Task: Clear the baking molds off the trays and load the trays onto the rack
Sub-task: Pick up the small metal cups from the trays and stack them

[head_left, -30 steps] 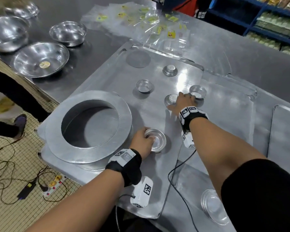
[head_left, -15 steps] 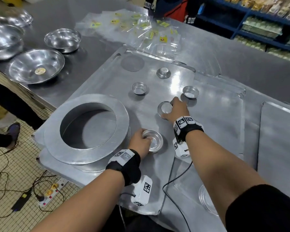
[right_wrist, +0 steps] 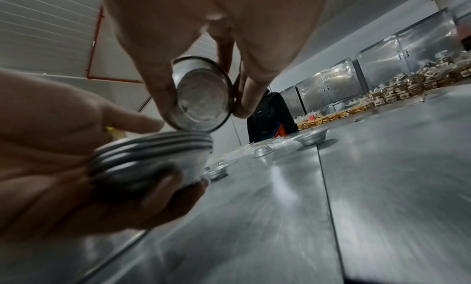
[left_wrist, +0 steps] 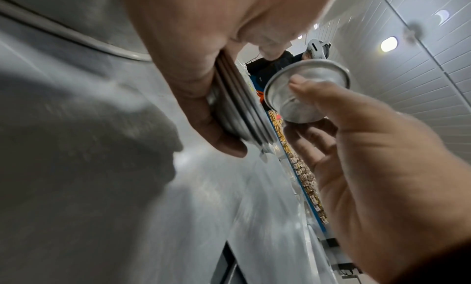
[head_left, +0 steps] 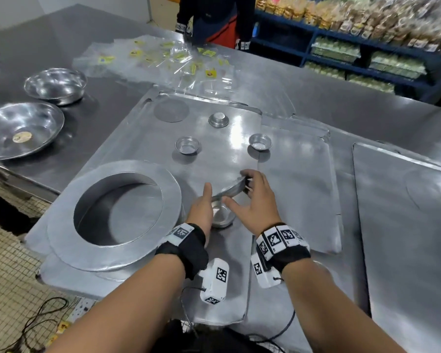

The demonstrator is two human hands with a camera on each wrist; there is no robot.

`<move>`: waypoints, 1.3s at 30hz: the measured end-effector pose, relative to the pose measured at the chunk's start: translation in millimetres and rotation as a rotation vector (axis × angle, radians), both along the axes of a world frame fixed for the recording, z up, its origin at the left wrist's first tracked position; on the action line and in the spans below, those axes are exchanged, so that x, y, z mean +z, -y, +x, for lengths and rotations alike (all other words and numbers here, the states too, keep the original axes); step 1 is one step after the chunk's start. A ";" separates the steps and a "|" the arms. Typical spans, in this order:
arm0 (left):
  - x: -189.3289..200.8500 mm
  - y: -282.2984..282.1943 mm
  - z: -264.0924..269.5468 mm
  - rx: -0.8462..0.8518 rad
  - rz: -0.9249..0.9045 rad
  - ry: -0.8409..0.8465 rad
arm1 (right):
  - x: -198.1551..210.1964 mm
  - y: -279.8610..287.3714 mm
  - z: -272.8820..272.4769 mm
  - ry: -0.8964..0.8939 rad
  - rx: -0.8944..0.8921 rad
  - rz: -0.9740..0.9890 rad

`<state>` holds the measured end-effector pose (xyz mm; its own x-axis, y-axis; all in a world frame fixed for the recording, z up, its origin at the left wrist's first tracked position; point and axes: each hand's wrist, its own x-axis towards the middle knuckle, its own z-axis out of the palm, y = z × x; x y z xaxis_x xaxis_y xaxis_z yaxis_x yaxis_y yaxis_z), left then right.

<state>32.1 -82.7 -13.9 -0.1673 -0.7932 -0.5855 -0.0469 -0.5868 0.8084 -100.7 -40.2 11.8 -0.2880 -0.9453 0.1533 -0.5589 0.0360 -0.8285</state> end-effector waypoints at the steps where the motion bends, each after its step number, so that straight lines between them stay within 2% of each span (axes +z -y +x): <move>1: 4.9 1.5 -1.4 -0.021 0.008 -0.043 | -0.3 -6.4 2.0 0.020 0.000 0.009; 6: 28.2 5.0 -4.6 -0.086 0.011 -0.199 | 0.6 -22.5 7.9 0.091 -0.009 0.041; 11: 39.7 8.2 -8.4 -0.144 -0.042 -0.153 | 6.8 -27.3 11.5 0.146 -0.038 0.025; 18: 51.9 14.1 -6.9 -0.214 -0.070 -0.184 | 15.0 -26.0 16.5 0.213 -0.059 0.024; 24: 52.1 29.7 -7.4 -0.208 -0.112 -0.159 | 17.4 -20.2 6.3 0.248 0.011 0.089; 26: 52.2 34.4 -9.6 -0.199 -0.120 -0.134 | 14.0 -12.4 -5.0 0.177 0.008 0.133; 32: 50.8 50.0 -26.6 -0.133 -0.086 -0.129 | 9.8 27.6 -53.2 -0.279 -0.095 0.349; 39: 49.3 72.9 -51.1 -0.034 -0.067 -0.081 | 7.9 108.7 -104.5 -0.498 -0.066 0.525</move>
<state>-19.0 -155.6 35.4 -0.2392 -0.8230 -0.5151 0.0008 -0.5307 0.8476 -205.3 -149.0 19.7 -0.3613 -0.9132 -0.1885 -0.8481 0.4059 -0.3407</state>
